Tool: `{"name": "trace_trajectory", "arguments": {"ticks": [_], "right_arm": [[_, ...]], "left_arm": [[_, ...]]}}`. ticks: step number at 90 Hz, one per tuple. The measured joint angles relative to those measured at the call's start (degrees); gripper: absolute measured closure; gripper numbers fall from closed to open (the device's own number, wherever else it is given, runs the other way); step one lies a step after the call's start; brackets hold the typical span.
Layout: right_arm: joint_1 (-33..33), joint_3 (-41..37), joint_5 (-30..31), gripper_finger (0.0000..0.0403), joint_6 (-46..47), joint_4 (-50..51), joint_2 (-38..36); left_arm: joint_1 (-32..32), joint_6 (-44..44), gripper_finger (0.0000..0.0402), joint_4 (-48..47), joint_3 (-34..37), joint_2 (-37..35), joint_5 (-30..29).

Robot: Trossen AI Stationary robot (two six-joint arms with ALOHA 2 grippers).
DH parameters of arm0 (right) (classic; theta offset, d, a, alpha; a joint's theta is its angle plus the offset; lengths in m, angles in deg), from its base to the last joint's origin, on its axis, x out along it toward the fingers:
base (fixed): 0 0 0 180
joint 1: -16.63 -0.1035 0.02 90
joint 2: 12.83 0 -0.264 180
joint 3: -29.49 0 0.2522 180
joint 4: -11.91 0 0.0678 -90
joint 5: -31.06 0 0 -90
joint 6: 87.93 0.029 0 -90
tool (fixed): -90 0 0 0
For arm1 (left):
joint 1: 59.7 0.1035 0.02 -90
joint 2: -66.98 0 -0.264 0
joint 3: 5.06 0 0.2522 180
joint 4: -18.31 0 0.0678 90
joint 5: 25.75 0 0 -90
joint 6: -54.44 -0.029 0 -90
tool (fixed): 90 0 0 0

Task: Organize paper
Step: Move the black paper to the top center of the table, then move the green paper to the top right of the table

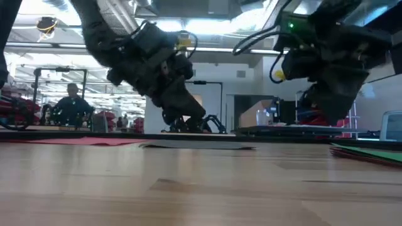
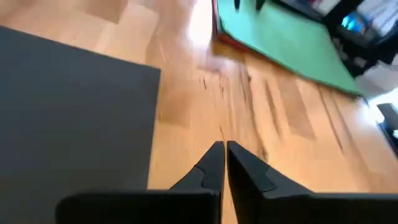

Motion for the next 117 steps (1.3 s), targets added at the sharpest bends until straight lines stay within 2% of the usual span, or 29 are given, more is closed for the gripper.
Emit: {"name": "trace_trajectory", "arguments": {"ticks": [11,39,55,66,81,117], "right_arm": [[0.0,-0.26,2.11,0.0305,-0.03,-1.58,1.8],[0.0,-0.26,2.3,0.0305,-0.04,-2.34,7.04],[0.0,-0.26,0.35,0.0309,-1.4,-2.16,8.09],[0.0,-0.26,1.27,0.0333,-1.42,-2.08,8.09],[-0.01,-0.26,1.66,0.0395,-3.6,-1.9,8.09],[0.0,-0.26,4.5,0.0402,-4.42,-0.45,8.09]], "left_arm": [[0.06,0.14,0.0402,5.08,2.28,0.0,-0.4],[0.84,-0.24,0.0402,5.0,4.19,0.0,-3.02],[1.07,-0.25,0.0402,5.05,4.95,0.01,-4.37],[1.07,-0.26,0.0402,5.2,4.96,0.02,-4.39],[1.05,-0.26,0.0402,6.53,4.96,0.02,-4.39],[1.05,-0.26,0.0402,7.08,4.96,0.02,-4.37]]}}
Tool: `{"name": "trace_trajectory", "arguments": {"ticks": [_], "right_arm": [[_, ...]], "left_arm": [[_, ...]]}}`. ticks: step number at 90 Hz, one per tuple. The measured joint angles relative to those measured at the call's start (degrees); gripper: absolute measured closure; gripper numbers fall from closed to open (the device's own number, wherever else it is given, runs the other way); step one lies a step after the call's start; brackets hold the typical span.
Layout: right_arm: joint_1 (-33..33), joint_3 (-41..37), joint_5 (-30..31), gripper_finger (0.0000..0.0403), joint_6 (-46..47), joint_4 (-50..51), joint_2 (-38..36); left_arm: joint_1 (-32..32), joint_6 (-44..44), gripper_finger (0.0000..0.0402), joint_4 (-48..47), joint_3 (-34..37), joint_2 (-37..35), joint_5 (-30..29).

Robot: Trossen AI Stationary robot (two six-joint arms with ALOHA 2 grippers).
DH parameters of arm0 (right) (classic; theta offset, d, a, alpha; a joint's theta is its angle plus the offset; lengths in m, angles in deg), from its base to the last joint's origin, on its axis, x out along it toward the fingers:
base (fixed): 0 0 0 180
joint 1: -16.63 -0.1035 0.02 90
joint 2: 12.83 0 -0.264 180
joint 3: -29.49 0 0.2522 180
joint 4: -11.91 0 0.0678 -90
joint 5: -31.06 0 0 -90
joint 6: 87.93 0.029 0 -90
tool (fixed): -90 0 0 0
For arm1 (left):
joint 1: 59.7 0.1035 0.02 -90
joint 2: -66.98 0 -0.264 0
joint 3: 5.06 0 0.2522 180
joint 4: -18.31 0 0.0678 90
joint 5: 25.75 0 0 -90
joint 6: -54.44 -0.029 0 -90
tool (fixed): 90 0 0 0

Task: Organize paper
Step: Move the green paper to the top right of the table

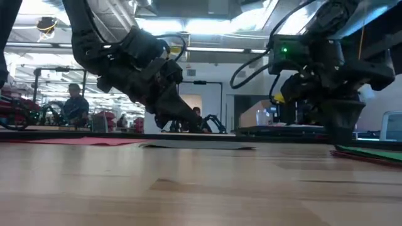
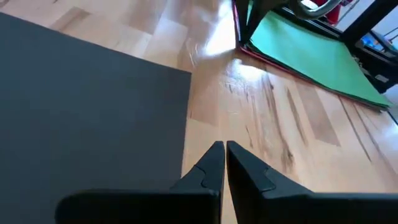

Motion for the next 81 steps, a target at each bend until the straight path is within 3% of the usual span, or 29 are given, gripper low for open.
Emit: {"name": "trace_trajectory", "arguments": {"ticks": [23,54,70,81], "right_arm": [[0.0,0.0,-3.49,0.0394,1.81,0.42,-0.02],[0.0,5.59,-3.2,0.0324,1.14,8.25,-0.04],[0.0,6.16,-8.6,0.0299,-0.5,8.93,-0.07],[0.0,6.16,-8.98,0.0295,-1.05,8.84,-0.07]], "left_arm": [[0.0,0.0,0.0402,0.04,0.0,0.0,0.0],[-0.02,-0.02,0.0402,0.03,0.0,0.0,0.0],[-0.07,-0.08,0.0402,0.02,0.0,0.0,0.0],[-0.07,-0.83,0.0402,-0.02,0.0,0.0,0.0]]}}
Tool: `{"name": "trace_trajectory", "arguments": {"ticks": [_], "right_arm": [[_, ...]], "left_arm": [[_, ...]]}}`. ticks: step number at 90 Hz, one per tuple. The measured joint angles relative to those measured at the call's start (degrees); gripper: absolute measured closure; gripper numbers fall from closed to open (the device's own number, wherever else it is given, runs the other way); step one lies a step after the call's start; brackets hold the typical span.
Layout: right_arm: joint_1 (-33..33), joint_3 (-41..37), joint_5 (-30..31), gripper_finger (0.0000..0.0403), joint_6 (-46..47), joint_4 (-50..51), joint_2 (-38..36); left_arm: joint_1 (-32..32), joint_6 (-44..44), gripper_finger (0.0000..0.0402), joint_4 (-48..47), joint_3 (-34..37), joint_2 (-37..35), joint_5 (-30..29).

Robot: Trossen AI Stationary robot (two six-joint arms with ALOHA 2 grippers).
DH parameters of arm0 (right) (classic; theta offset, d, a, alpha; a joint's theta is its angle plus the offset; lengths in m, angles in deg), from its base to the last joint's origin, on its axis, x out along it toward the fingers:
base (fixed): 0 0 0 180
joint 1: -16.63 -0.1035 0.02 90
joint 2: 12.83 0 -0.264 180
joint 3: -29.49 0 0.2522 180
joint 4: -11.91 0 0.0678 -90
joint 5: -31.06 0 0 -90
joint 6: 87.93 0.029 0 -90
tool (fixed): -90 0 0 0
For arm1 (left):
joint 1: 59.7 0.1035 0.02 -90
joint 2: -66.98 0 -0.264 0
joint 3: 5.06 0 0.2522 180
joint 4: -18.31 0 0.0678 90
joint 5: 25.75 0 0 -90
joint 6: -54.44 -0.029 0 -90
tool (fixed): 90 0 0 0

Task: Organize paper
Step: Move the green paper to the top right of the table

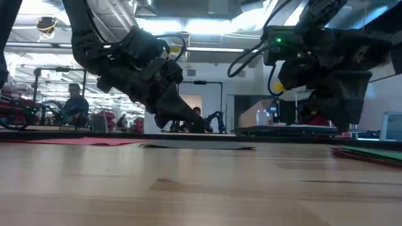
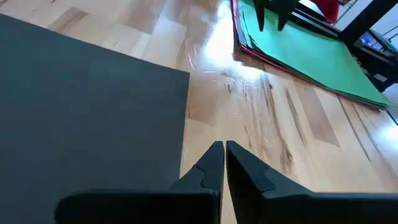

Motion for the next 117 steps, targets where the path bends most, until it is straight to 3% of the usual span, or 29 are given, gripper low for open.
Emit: {"name": "trace_trajectory", "arguments": {"ticks": [16,52,117], "right_arm": [[0.0,0.0,4.09,0.0294,-0.07,-0.5,0.0],[0.0,-4.11,1.54,0.0294,1.07,-6.85,0.0],[0.0,-4.15,-0.07,0.0295,-0.44,-8.35,0.0]], "left_arm": [[0.0,-0.24,0.0402,-0.02,0.0,0.0,0.02],[0.0,-0.68,0.0402,-0.7,0.0,0.0,0.01],[0.0,-0.91,0.0402,-0.79,0.0,0.04,0.01]]}}
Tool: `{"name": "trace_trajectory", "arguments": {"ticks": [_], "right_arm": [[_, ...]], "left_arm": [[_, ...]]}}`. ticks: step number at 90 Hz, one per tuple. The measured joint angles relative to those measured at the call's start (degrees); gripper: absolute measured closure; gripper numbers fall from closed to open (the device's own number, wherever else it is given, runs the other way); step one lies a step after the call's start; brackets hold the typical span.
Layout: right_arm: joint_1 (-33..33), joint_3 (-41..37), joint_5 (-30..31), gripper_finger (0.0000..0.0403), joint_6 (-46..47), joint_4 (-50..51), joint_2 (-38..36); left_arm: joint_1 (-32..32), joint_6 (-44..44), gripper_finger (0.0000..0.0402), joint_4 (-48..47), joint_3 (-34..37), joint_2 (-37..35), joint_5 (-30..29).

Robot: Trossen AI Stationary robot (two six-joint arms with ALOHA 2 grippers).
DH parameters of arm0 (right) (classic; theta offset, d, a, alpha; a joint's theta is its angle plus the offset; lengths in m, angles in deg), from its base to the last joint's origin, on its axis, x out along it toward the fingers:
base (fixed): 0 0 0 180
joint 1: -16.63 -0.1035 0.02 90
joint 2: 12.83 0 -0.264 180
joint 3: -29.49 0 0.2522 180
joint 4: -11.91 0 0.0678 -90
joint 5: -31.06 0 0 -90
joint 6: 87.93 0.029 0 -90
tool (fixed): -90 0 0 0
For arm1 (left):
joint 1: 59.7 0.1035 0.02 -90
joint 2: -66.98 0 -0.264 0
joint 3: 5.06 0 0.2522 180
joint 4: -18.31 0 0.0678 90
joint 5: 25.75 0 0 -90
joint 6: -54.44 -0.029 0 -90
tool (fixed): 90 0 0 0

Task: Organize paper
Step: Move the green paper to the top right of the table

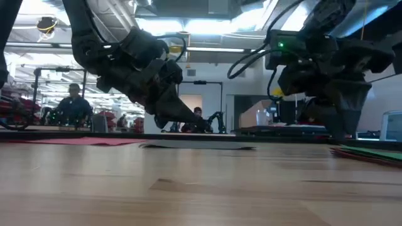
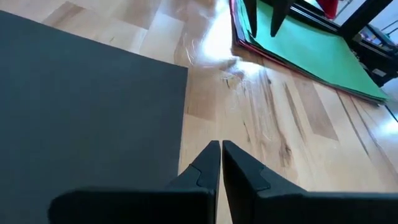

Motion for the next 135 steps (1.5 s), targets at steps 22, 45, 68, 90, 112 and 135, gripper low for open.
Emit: {"name": "trace_trajectory", "arguments": {"ticks": [22,45,68,90,112,135], "right_arm": [[0.0,0.0,0.0,0.0295,-0.62,-0.72,0.0],[0.0,-1.07,0.04,0.0295,-1.25,-1.05,0.0],[0.0,-3.02,-1.1,0.0295,-0.11,-4.18,0.04],[0.0,-3.02,-3.16,0.0334,-0.32,-4.14,0.04],[0.0,-3.02,-3.45,0.0387,-1.6,-4.09,0.04],[0.0,-3.02,-1.97,0.0402,-4.34,-3.61,0.04]], "left_arm": [[0.0,-0.01,0.0402,0.0,0.0,0.0,0.0],[0.0,-0.01,0.0402,-0.02,0.0,0.0,-0.01],[-0.02,-0.23,0.0402,-0.02,0.0,0.0,0.0],[-0.01,-0.08,0.0402,-0.02,0.0,0.0,0.01],[0.0,-0.06,0.0402,-0.22,0.0,0.0,-0.01],[-0.02,-0.06,0.0402,-0.28,0.0,0.0,0.01]]}}
